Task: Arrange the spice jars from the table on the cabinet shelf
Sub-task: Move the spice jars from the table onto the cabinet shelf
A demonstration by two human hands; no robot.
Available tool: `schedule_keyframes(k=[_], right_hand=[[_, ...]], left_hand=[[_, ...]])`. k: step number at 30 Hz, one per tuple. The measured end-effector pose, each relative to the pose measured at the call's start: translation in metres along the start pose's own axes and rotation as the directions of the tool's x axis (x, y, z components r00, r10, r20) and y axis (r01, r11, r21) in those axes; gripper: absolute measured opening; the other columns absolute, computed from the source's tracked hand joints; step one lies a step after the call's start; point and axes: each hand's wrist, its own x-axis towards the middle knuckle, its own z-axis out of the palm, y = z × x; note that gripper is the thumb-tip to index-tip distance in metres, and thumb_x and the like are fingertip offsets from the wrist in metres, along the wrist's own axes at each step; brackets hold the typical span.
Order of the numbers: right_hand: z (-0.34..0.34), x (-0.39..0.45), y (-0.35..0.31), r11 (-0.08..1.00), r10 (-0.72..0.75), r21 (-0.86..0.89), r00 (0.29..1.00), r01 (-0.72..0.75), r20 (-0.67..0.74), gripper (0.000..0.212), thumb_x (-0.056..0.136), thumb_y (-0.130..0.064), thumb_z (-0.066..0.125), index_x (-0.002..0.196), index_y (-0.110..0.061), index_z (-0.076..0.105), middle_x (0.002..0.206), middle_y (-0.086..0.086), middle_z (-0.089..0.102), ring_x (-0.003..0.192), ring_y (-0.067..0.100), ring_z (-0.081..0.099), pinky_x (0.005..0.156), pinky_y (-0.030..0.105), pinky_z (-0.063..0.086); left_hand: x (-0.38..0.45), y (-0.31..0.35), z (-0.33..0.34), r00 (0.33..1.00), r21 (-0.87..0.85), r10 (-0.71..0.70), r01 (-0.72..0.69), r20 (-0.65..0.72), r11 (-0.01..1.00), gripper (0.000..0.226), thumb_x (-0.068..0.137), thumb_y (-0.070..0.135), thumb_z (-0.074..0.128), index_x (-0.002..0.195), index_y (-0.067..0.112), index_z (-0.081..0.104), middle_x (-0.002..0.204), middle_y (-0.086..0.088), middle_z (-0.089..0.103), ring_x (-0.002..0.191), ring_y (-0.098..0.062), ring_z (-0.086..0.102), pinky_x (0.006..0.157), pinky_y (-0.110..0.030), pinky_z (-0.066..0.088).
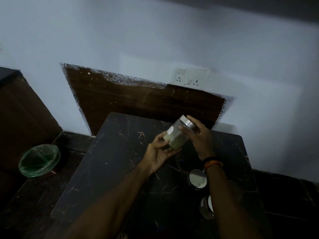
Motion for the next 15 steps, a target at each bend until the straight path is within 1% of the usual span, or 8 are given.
schedule_keyframes(k=[2,5,6,8,10,12,14,15], right_hand=[[0.002,0.0,-0.001,0.998,0.051,0.052,0.997,-0.047,-0.065,0.066,0.077,-0.05,0.078,0.137,-0.038,0.052,0.142,0.001,0.051,0.121,0.018,0.056,0.095,0.044,0.055],[0.002,0.002,-0.004,0.984,0.102,0.153,0.991,-0.088,-0.087,0.072,0.078,-0.047,0.079,0.141,-0.035,0.048,0.142,0.004,0.052,0.119,0.021,0.059,0.096,0.046,0.054],[0.002,0.003,-0.005,0.98,0.108,0.18,0.99,-0.091,-0.087,0.074,0.078,-0.046,0.079,0.142,-0.033,0.047,0.141,0.004,0.052,0.119,0.02,0.059,0.096,0.046,0.055],[0.001,0.004,-0.009,0.973,0.11,0.212,0.99,-0.088,-0.092,0.076,0.078,-0.045,0.08,0.143,-0.03,0.046,0.14,0.003,0.053,0.117,0.018,0.06,0.094,0.043,0.056],[0.001,0.005,-0.012,0.965,0.11,0.25,0.989,-0.082,-0.098,0.076,0.077,-0.046,0.08,0.143,-0.029,0.046,0.136,0.002,0.055,0.113,0.017,0.061,0.088,0.038,0.056],[0.001,0.005,-0.017,0.951,0.122,0.295,0.988,-0.09,-0.093,0.08,0.074,-0.048,0.08,0.143,-0.029,0.045,0.131,0.0,0.056,0.108,0.016,0.063,0.082,0.034,0.056],[0.0,0.007,-0.021,0.931,0.142,0.35,0.985,-0.1,-0.097,0.081,0.071,-0.048,0.078,0.143,-0.027,0.046,0.13,0.002,0.055,0.107,0.02,0.064,0.08,0.037,0.057],[-0.002,0.008,-0.022,0.919,0.15,0.38,0.984,-0.102,-0.099,0.08,0.071,-0.046,0.076,0.143,-0.027,0.046,0.132,0.004,0.054,0.109,0.023,0.063,0.081,0.039,0.058]], left_hand=[[0.001,0.001,0.007,0.999,0.043,0.027,-0.028,0.024,0.999,0.067,0.08,-0.001,0.068,0.143,0.012,0.048,0.147,-0.023,0.045,0.129,-0.046,0.052,0.104,-0.06,0.047],[0.002,0.003,0.018,0.997,0.118,0.067,-0.07,0.035,0.991,0.068,0.079,-0.007,0.066,0.141,0.014,0.048,0.144,-0.021,0.049,0.127,-0.041,0.055,0.097,-0.053,0.053],[0.003,0.004,0.021,0.996,0.156,0.079,-0.084,0.033,0.984,0.069,0.077,-0.009,0.067,0.14,0.014,0.048,0.142,-0.02,0.05,0.127,-0.041,0.055,0.096,-0.053,0.053],[0.004,0.005,0.025,0.994,0.237,0.107,-0.11,0.026,0.965,0.071,0.075,-0.012,0.067,0.138,0.014,0.048,0.141,-0.021,0.051,0.128,-0.04,0.054,0.1,-0.058,0.051],[0.002,0.004,0.029,0.99,0.33,0.139,-0.139,0.024,0.934,0.072,0.072,-0.01,0.07,0.136,0.015,0.05,0.139,-0.021,0.053,0.126,-0.04,0.056,0.103,-0.064,0.046],[0.0,0.005,0.036,0.984,0.439,0.177,-0.17,0.026,0.882,0.073,0.068,-0.007,0.074,0.133,0.017,0.052,0.135,-0.018,0.056,0.123,-0.039,0.058,0.101,-0.066,0.046],[-0.002,0.007,0.042,0.98,0.514,0.197,-0.188,0.037,0.837,0.074,0.067,-0.002,0.078,0.133,0.019,0.053,0.133,-0.013,0.058,0.121,-0.035,0.059,0.098,-0.064,0.049],[-0.003,0.008,0.045,0.981,0.512,0.188,-0.187,0.051,0.838,0.073,0.068,0.001,0.079,0.134,0.019,0.053,0.134,-0.012,0.058,0.122,-0.034,0.06,0.099,-0.062,0.05]])
